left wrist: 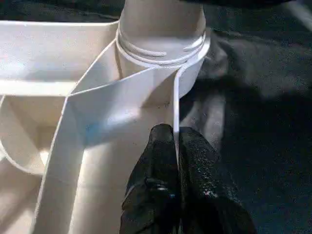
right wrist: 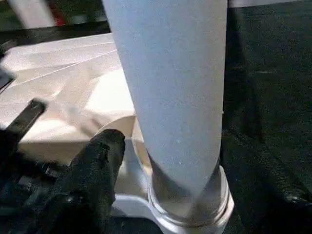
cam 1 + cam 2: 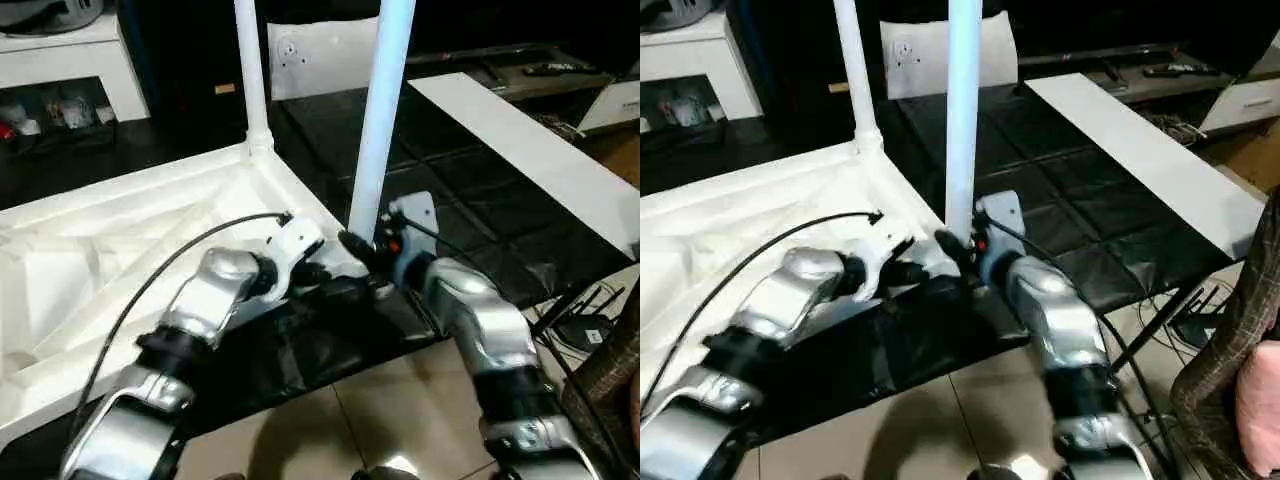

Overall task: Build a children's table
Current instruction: Rotate leg to tighten

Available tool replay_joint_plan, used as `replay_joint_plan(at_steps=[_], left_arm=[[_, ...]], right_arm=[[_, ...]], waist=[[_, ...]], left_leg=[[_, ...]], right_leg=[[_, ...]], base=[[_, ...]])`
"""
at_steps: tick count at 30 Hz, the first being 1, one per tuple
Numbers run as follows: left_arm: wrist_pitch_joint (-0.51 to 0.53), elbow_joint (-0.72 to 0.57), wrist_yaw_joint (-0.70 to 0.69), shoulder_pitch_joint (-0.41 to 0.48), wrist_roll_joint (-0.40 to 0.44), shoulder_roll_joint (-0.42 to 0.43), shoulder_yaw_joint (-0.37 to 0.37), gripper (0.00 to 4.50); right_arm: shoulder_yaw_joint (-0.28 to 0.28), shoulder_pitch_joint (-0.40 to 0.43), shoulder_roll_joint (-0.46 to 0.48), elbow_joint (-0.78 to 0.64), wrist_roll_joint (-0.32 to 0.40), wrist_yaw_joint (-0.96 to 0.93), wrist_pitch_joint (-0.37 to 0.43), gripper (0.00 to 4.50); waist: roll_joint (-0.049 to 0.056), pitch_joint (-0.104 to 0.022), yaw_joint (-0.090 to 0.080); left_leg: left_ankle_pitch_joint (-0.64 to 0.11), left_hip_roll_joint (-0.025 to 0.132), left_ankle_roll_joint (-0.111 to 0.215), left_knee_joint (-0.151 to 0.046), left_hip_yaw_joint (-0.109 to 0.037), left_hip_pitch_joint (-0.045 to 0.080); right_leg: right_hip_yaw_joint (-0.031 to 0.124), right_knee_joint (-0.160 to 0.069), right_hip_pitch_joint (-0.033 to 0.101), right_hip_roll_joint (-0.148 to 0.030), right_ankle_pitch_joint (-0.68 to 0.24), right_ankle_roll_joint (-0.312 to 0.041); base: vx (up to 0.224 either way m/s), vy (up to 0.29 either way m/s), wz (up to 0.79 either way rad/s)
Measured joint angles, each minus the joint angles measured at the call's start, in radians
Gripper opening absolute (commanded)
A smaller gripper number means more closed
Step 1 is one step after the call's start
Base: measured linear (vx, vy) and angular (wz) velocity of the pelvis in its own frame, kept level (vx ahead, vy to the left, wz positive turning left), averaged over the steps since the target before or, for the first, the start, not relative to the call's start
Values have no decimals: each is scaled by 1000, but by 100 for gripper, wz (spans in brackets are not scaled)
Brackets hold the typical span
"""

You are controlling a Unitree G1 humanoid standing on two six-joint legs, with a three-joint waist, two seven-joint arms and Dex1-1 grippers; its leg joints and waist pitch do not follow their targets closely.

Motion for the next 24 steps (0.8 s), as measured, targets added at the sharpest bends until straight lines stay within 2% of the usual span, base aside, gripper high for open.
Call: replay_joint_plan(at_steps=[4, 8, 13, 16, 20, 22, 24], left_arm=[[-94, -8, -121, 27, -22, 62, -24, 0], [-175, -13, -241, 44, -38, 138, -47, 0], [-246, -33, -383, 49, -47, 202, -96, 0], [-285, -31, -443, 46, -48, 225, -112, 0], [-334, -30, -514, 41, -50, 242, -137, 0], [-355, -30, -541, 37, -52, 243, -152, 0], [-367, -30, -555, 36, -52, 243, -158, 0]], right_arm=[[50, 44, -123, -55, 30, 194, -20, 379], [75, 64, -204, -68, 63, 347, -31, 414], [104, 61, -294, -66, 93, 525, -55, 414], [116, 49, -338, -54, 103, 604, -81, 414], [161, 24, -380, -44, 102, 715, -114, 414], [176, 20, -389, -36, 102, 771, -124, 389], [189, 14, -389, -26, 103, 792, -135, 389]], waist=[[1, 1, 17], [0, 1, 29], [-1, 1, 58], [-2, 1, 70], [-2, 2, 78], [-3, 2, 83], [-4, 2, 83]], left_leg=[[0, 0, 0, 0, 0, 0], [0, 1, 0, 2, 0, 4], [0, 1, 0, 5, 0, 3], [0, 1, 0, 6, 0, 4], [0, 1, 0, 5, 0, 4], [0, 1, 0, 6, 0, 3], [0, 1, 0, 6, 0, 4]], right_leg=[[0, 0, 0, 0, 0, 0], [-1, 1, 1, 0, -2, 4], [0, 1, 3, -1, 0, 0], [0, 1, 3, -2, 0, 0], [0, 1, 3, -2, 0, 0], [-1, 1, 3, -2, 0, 0], [-1, 2, 4, -2, 0, 0]], base=[[0, 0, 0], [0, 0, 0], [0, 0, 0], [0, 0, 0], [0, 0, 0], [0, 0, 0], [0, 0, 0]])
